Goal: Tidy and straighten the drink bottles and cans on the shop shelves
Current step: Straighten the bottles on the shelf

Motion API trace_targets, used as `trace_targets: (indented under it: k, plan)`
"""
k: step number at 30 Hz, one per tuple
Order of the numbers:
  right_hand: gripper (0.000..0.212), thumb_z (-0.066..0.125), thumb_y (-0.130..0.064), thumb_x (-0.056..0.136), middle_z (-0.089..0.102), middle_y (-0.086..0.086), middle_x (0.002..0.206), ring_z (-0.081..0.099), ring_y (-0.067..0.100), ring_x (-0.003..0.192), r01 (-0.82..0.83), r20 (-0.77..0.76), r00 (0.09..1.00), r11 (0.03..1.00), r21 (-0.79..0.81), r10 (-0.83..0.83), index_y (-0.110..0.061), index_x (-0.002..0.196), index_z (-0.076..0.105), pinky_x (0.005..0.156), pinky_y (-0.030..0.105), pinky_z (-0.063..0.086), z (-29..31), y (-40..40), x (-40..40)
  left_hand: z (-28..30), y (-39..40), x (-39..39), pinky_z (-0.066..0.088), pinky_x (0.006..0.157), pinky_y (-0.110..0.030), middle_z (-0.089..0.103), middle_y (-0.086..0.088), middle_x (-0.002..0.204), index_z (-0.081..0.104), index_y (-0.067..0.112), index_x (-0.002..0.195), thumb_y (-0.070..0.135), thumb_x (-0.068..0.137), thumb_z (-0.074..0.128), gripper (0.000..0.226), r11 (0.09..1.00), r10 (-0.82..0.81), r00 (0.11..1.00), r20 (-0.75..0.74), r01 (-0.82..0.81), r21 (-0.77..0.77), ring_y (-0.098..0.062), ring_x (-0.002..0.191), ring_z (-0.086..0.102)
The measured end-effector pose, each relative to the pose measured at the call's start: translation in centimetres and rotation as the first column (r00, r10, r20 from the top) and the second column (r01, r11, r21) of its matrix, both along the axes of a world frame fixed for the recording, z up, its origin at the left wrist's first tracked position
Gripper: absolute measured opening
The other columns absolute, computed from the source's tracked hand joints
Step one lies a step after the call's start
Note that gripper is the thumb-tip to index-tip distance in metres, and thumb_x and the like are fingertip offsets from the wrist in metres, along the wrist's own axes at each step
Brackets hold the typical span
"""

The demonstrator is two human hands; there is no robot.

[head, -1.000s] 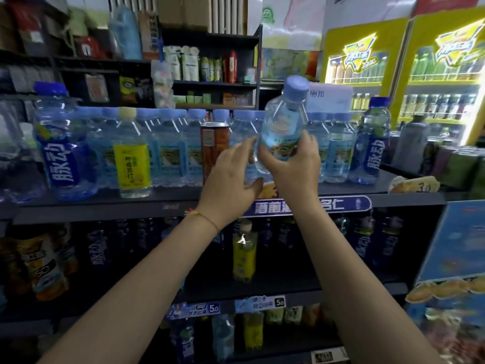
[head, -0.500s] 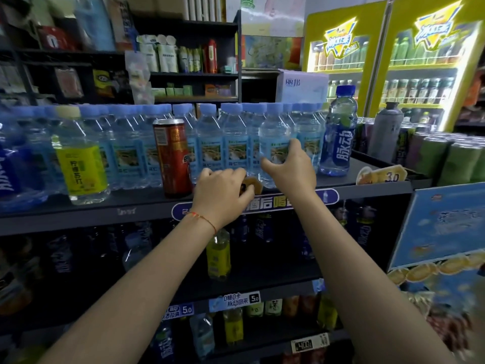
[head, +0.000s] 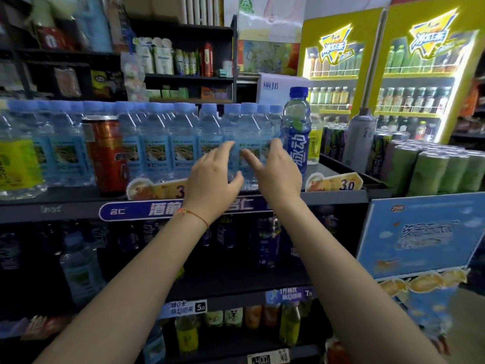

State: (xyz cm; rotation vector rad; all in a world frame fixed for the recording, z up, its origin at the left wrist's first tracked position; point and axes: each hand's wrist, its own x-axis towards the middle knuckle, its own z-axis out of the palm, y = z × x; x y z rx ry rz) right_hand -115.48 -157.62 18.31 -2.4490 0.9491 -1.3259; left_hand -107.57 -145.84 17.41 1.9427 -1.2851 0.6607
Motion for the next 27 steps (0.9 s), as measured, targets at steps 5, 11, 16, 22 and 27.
trace_targets:
  k: [5, 11, 16, 22, 27]
  plan:
    - [0.065, 0.061, -0.048, 0.093, 0.049, 0.011, 0.127, 0.053, 0.029, 0.113, -0.097, 0.245, 0.965, 0.995, 0.009, 0.092, -0.005, 0.136, 0.039, 0.081, 0.038, 0.048, 1.3, -7.9, -3.8, 1.3, -5.1, -2.5, 0.044, 0.082, -0.038, 0.045, -0.018, 0.147, 0.012, 0.006, 0.153, 0.046, 0.091, 0.066, 0.092, 0.983, 0.183, 0.910, -0.371, -0.174, 0.057, -0.035, 0.123, 0.053]
    - [0.079, 0.080, -0.048, 0.079, 0.059, 0.006, 0.122, 0.061, 0.025, 0.108, -0.358, 0.116, 0.933, 0.857, 0.371, 0.340, -0.007, 0.134, 0.040, 0.081, 0.036, 0.053, 2.9, -12.8, -2.7, 1.3, -7.8, -3.8, 0.040, 0.075, -0.033, 0.051, -0.018, 0.139, 0.020, 0.006, 0.151, 0.053, 0.083, 0.071, 0.097, 0.966, 0.247, 0.894, -0.374, -0.255, 0.030, -0.036, 0.118, 0.055]
    - [0.077, 0.088, -0.052, 0.065, 0.066, 0.002, 0.112, 0.065, 0.022, 0.099, -0.410, 0.151, 0.911, 0.800, 0.438, 0.384, -0.013, 0.122, 0.054, 0.080, 0.037, 0.057, 2.6, -14.6, -2.0, 0.9, -8.9, -5.2, 0.046, 0.087, -0.040, 0.047, -0.015, 0.140, 0.028, 0.006, 0.145, 0.053, 0.084, 0.071, 0.088, 0.955, 0.281, 0.897, -0.340, -0.296, 0.010, -0.034, 0.124, 0.050]
    - [0.070, 0.085, -0.057, 0.062, 0.068, -0.001, 0.108, 0.067, 0.020, 0.095, -0.446, 0.312, 0.881, 0.842, 0.302, 0.355, -0.017, 0.113, 0.057, 0.081, 0.045, 0.059, 1.7, -13.4, -3.6, 0.9, -8.9, -5.8, 0.043, 0.098, -0.041, 0.039, -0.014, 0.149, 0.026, 0.007, 0.148, 0.052, 0.085, 0.069, 0.089, 0.952, 0.289, 0.892, -0.347, -0.307, 0.003, -0.032, 0.133, 0.044]
    - [0.056, 0.082, -0.044, 0.072, 0.068, -0.006, 0.104, 0.066, 0.007, 0.090, -0.598, 0.541, 0.710, 0.791, 0.128, 0.450, -0.018, 0.114, 0.056, 0.074, 0.025, 0.058, 5.1, -10.2, -7.4, 0.7, -8.0, -4.7, 0.047, 0.091, -0.040, 0.053, -0.013, 0.135, 0.042, 0.006, 0.136, 0.059, 0.091, 0.055, 0.071, 0.975, 0.202, 0.900, -0.386, -0.221, -0.005, -0.031, 0.121, 0.053]
